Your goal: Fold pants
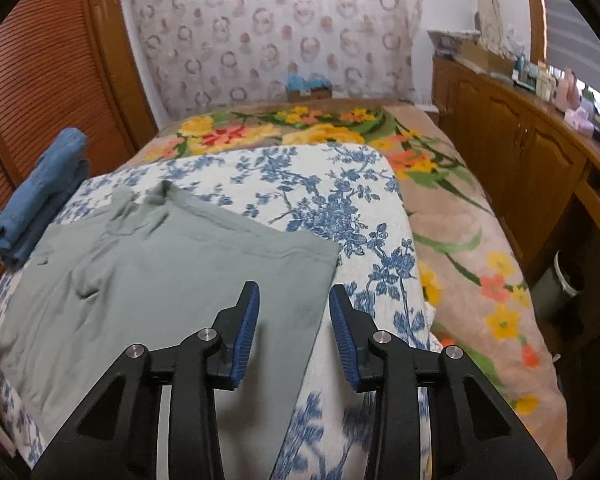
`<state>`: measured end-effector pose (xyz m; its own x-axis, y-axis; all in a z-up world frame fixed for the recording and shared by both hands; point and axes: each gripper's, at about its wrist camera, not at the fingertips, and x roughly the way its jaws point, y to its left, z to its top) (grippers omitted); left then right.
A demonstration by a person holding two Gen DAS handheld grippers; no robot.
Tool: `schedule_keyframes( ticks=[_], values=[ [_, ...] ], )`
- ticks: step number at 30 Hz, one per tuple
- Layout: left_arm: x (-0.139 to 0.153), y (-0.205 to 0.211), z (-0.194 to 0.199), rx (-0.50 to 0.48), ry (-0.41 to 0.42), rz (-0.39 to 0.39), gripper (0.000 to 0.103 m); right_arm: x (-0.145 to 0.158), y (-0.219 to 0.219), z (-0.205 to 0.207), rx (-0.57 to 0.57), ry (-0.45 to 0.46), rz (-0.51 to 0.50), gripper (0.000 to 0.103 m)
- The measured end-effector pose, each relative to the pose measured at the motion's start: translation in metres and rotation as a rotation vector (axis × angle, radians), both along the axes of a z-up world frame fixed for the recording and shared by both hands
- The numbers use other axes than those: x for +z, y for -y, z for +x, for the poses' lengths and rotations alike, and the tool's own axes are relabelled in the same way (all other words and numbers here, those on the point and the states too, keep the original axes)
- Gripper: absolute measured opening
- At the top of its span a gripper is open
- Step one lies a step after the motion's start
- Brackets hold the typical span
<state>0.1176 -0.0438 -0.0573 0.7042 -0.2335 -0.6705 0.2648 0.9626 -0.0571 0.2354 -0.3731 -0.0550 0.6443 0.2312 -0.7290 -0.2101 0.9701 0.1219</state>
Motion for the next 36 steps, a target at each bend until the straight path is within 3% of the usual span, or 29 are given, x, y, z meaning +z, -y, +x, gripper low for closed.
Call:
schedule_keyframes(
  ticks=[4,10,14,19,24,30,36],
  values=[
    [-0.010,0.001,0.007,-0.009,-0.047,-0.004,0.079,-0.007,0.001,0.014,-0.009,-0.026,0.010,0.033],
    [-0.019,0.000,0.011,-0.015,-0.094,-0.021,0.079,-0.009,0.000,0.019,0.012,-0.043,0.017,0.011],
    [-0.022,-0.001,0.012,-0.009,-0.106,-0.016,0.079,0.000,0.007,0.018,0.002,-0.005,0.014,0.000],
    [-0.024,0.000,0.012,-0.003,-0.112,-0.005,0.079,0.010,0.025,0.017,-0.078,0.033,-0.002,0.000],
    [-0.028,0.002,0.014,-0.002,-0.128,-0.001,0.079,0.009,0.019,0.014,-0.068,0.049,-0.049,0.000],
    [-0.035,0.009,0.014,0.000,-0.131,0.060,0.079,0.013,0.021,0.016,-0.113,0.050,-0.083,0.000],
    [-0.035,0.008,0.012,-0.005,-0.116,0.059,0.079,0.016,0.027,0.004,-0.088,0.064,-0.024,0.000]
  ],
)
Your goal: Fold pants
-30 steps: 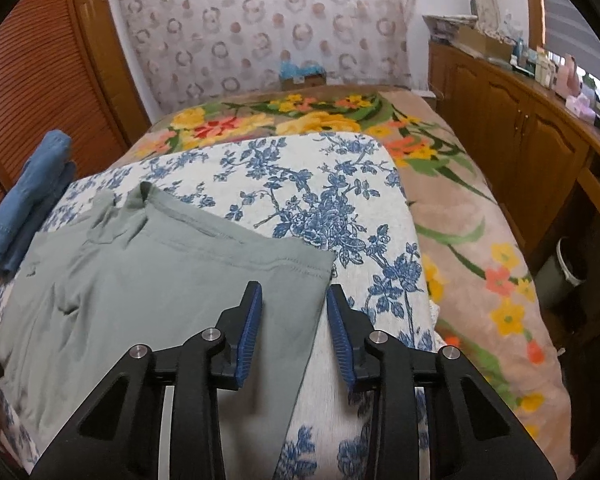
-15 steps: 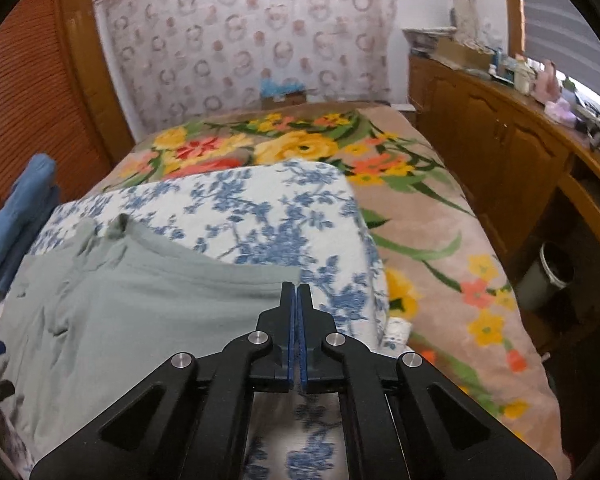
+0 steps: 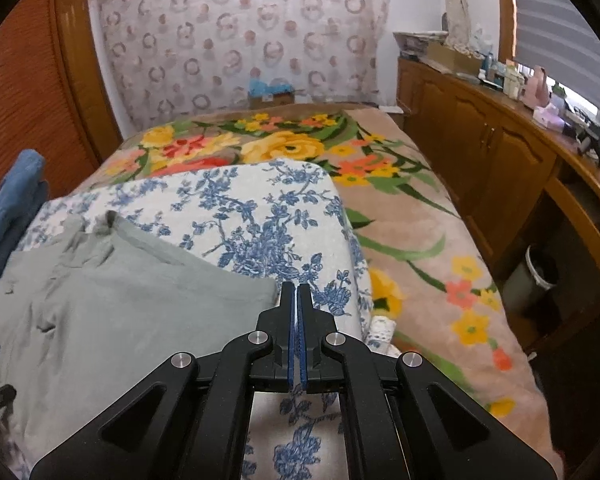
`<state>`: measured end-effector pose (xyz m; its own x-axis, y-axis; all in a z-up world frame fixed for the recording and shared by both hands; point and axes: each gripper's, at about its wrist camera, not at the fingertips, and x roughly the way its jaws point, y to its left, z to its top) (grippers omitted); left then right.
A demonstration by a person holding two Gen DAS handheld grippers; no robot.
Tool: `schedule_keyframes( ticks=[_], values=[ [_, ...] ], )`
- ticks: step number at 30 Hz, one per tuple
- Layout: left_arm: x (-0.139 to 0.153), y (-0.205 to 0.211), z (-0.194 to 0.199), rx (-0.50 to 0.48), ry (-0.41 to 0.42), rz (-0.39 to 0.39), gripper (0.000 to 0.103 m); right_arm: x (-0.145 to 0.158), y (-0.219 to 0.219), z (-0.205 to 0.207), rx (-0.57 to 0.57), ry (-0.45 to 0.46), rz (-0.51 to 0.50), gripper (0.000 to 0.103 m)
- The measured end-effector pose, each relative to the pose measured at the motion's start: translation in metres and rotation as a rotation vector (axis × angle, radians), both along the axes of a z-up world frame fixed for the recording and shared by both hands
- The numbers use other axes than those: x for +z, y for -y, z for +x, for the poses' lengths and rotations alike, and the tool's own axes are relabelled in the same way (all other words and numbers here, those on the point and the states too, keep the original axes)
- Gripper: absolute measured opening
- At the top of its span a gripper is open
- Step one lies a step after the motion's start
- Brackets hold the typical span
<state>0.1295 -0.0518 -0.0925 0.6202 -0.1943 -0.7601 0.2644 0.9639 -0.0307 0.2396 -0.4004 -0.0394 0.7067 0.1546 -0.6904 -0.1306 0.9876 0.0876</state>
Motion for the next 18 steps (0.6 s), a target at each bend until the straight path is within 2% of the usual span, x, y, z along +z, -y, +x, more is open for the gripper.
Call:
schedule_keyframes(
  ticks=[2,4,6,7,9,12,18],
  values=[
    [-0.001,0.000,-0.001,-0.001,0.000,0.000,0.079,0.005,-0.005,-0.014,0.026,0.015,0.009,0.002],
    [0.000,0.000,-0.001,0.000,-0.001,-0.001,0.079,0.010,-0.014,-0.031,0.063,0.031,-0.001,0.008],
    [0.000,0.000,-0.001,0.001,0.000,0.001,0.079,0.012,-0.026,-0.051,0.108,0.050,-0.004,0.024],
    [0.000,0.000,-0.001,0.000,0.000,0.001,0.079,0.012,-0.035,-0.063,0.138,0.059,-0.001,0.028],
    [0.000,0.000,-0.001,-0.001,-0.001,0.000,0.079,0.010,-0.049,-0.084,0.174,0.069,-0.013,0.047],
    [-0.001,0.000,-0.003,-0.006,0.001,0.002,0.079,0.002,-0.068,-0.107,0.220,0.060,-0.003,0.057],
    [0.003,-0.007,-0.009,-0.003,-0.013,-0.008,0.079,-0.014,-0.095,-0.132,0.237,0.039,-0.012,0.061]
  ],
)
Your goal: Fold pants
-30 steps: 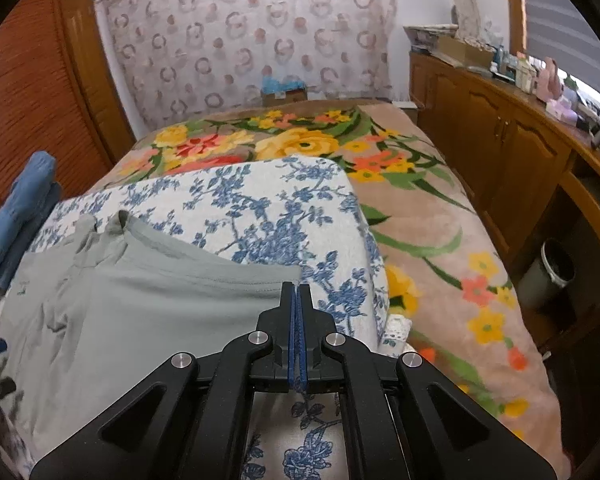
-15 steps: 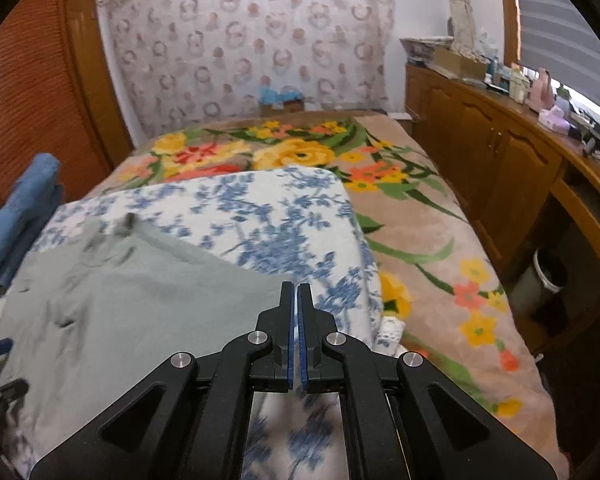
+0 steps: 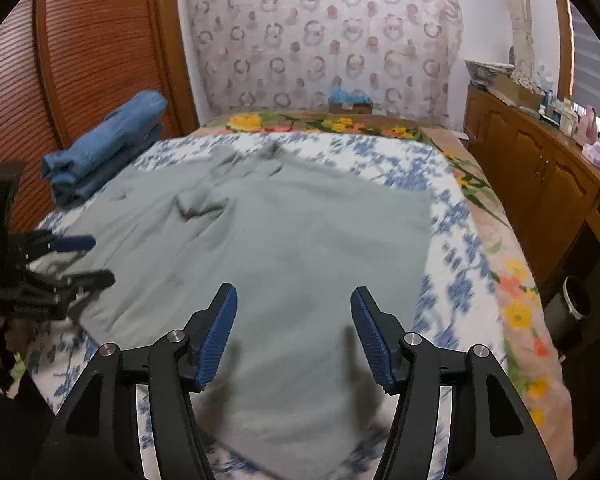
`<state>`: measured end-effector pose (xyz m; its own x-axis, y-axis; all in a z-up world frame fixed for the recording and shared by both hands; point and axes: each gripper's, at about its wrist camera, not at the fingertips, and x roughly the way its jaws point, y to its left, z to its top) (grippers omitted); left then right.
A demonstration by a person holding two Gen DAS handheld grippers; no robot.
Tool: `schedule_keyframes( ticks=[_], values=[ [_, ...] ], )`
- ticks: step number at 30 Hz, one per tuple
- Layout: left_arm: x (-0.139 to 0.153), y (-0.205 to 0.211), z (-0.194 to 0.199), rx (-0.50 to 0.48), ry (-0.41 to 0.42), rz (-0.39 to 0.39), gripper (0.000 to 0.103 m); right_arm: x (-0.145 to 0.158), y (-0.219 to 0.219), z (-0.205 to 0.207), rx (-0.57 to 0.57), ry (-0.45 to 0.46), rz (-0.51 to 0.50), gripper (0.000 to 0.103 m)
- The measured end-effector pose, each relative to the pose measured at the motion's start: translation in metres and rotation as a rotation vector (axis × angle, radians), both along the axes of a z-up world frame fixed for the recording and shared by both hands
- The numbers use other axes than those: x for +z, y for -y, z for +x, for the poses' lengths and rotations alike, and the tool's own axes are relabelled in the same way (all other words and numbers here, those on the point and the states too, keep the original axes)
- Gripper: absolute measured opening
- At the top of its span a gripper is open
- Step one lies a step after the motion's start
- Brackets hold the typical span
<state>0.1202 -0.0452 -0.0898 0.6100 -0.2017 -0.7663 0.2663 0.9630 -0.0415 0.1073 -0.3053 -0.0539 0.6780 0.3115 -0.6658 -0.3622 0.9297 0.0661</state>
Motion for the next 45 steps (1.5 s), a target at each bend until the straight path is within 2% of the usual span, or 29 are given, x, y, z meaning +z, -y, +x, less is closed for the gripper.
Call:
schedule_keyframes(
  ticks=[9,14,20,26,31,38,41,43,45],
  values=[
    [0.025,-0.054,-0.043,0.065,0.092,-0.102,0.079,-0.001,-0.014,-0.024,0.025,0.026,0.017,0.061],
    [0.024,-0.080,-0.055,0.118,0.095,-0.064,0.079,-0.002,-0.024,-0.032,0.043,0.038,0.008,0.061],
    [0.017,-0.096,-0.066,0.140,0.084,-0.066,0.077,-0.005,-0.035,-0.035,0.063,0.046,0.006,0.061],
    [0.006,-0.107,-0.074,0.156,0.061,-0.092,0.066,-0.007,-0.039,-0.038,0.072,0.038,0.021,0.061],
    [-0.001,-0.111,-0.079,0.166,0.043,-0.111,0.050,-0.007,-0.043,-0.043,0.080,0.039,0.030,0.061],
    [-0.007,-0.109,-0.083,0.170,0.040,-0.105,0.041,-0.009,-0.048,-0.046,0.090,0.038,0.029,0.061],
    [-0.008,-0.105,-0.083,0.162,0.045,-0.101,0.032,-0.011,-0.050,-0.048,0.092,0.036,0.028,0.061],
    [-0.007,-0.103,-0.083,0.150,0.045,-0.108,0.018,-0.014,-0.051,-0.049,0.096,0.032,0.026,0.061],
    [-0.006,-0.099,-0.082,0.143,0.046,-0.111,0.009,-0.017,-0.052,-0.050,0.100,0.029,0.026,0.061]
  ],
)
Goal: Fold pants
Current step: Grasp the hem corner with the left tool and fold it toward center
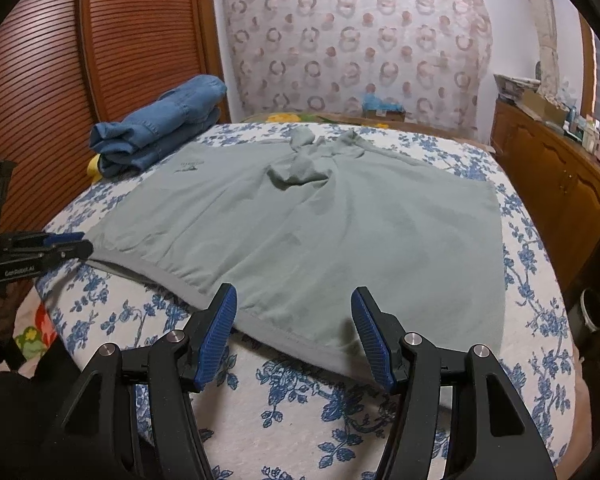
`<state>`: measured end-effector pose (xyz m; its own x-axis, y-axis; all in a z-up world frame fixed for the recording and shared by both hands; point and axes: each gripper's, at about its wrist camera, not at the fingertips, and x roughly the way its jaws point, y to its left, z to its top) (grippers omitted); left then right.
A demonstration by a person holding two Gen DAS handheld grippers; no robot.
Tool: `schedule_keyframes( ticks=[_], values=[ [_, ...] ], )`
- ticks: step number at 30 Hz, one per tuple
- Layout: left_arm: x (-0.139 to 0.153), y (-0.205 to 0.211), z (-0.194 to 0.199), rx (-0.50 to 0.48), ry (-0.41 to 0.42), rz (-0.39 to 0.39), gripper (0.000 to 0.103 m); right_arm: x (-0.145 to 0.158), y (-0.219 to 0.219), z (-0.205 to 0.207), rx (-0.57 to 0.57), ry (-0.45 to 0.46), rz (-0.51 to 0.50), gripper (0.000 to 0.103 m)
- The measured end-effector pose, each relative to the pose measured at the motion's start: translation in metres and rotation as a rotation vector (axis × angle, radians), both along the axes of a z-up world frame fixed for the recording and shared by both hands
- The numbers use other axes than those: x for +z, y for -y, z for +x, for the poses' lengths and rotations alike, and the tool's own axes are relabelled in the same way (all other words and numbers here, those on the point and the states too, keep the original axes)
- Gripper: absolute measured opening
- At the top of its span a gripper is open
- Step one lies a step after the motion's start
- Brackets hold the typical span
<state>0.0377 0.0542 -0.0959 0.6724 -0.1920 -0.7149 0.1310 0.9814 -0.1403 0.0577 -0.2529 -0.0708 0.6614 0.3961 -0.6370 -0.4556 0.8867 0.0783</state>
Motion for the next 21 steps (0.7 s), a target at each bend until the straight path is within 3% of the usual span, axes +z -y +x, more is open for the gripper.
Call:
schedule_keyframes(
  ticks=[1,4,21],
  values=[
    [0.001,0.001,0.000,0.007,0.008,0.014,0.003,-0.001,0.000,0.000,0.000,-0.001,0.001,0.061],
    [0.005,0.004,0.002,0.000,0.015,0.016,0.001,-0.005,0.000,0.000,-0.001,-0.009,0.006,0.061],
    [0.043,0.050,0.030,-0.137,0.087,0.039,0.000,-0.008,0.023,-0.005,-0.027,-0.015,0.049,0.061]
  ],
)
